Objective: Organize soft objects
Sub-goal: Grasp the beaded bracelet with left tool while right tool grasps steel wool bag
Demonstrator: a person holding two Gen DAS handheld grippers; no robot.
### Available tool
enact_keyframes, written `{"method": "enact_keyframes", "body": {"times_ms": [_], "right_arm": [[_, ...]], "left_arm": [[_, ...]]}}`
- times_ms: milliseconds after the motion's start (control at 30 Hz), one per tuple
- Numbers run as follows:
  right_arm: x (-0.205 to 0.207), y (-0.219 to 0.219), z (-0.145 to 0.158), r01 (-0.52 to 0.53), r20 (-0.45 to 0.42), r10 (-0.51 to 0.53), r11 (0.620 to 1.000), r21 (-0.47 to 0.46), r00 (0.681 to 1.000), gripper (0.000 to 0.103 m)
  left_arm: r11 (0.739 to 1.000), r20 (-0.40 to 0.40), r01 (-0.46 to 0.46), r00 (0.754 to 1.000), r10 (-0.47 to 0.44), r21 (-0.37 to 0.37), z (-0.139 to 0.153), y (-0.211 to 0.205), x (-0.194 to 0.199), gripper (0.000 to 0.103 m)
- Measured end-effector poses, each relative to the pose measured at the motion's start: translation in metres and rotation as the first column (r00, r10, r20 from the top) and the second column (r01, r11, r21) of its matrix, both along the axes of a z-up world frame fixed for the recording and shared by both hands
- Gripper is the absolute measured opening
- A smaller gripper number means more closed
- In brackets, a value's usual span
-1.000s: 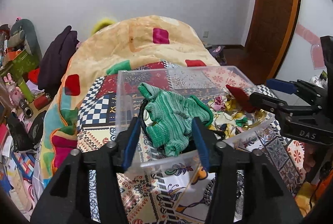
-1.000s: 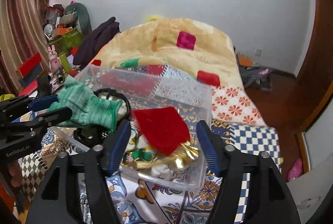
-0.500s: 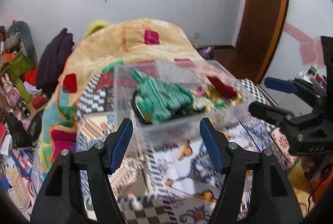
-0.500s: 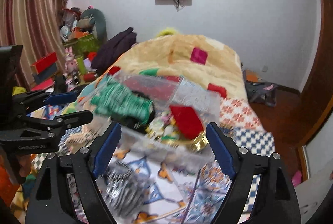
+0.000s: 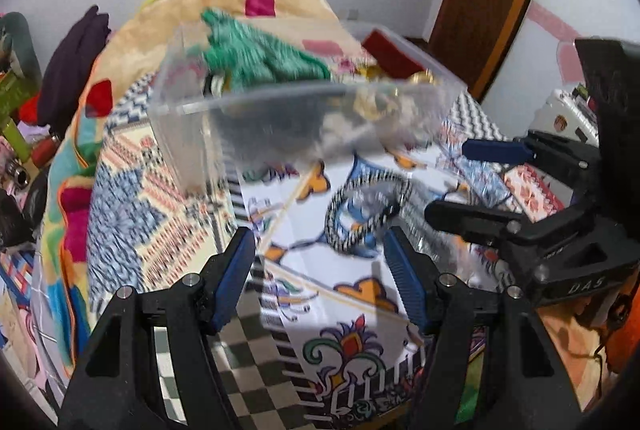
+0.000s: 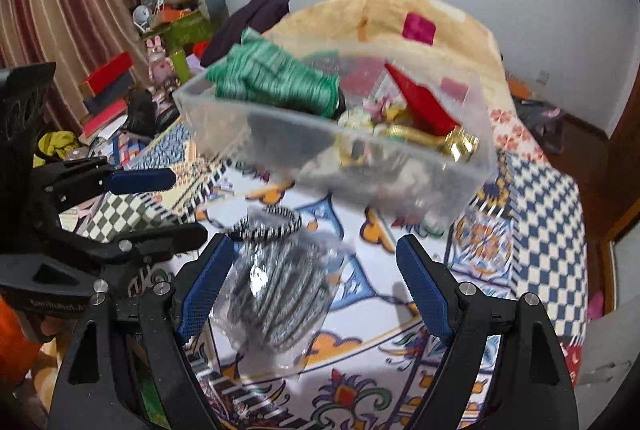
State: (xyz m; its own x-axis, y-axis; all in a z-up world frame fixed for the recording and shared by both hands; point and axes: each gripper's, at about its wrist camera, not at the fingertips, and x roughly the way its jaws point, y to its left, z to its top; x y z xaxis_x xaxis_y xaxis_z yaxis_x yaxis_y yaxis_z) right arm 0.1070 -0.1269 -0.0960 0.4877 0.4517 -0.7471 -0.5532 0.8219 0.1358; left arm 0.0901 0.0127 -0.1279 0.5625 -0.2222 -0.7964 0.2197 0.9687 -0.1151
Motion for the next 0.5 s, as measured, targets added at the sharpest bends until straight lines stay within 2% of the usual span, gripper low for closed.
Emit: {"method": "enact_keyframes", "body": {"times_ms": [233,400,500], "right_arm": [[0.001,-0.001,-0.011,0.001,-0.056,-0.001,1.0,0.003,0.998,0.082],[0.001,0.0,-0.019,-0.007,-0.093,0.007,1.0,0.003,0.996,0.081],[0.002,-0.001,-0.023,-0.013,-0.117,0.015,1.0,0.017,0.993,0.074]], "left_arm": [[0.999,-0.044,-0.007,0.999,0.006,-0.032,-0.017,0.0,0.005,0.066],[0.999,-0.031,0.013,0.999,-0.014,-0.041,-0.016,-0.005,0.014,0.05],[0.999,-0.024,0.024,0.999,-0.025,-0.04,-0.017,-0.009,0.018,0.042]]}}
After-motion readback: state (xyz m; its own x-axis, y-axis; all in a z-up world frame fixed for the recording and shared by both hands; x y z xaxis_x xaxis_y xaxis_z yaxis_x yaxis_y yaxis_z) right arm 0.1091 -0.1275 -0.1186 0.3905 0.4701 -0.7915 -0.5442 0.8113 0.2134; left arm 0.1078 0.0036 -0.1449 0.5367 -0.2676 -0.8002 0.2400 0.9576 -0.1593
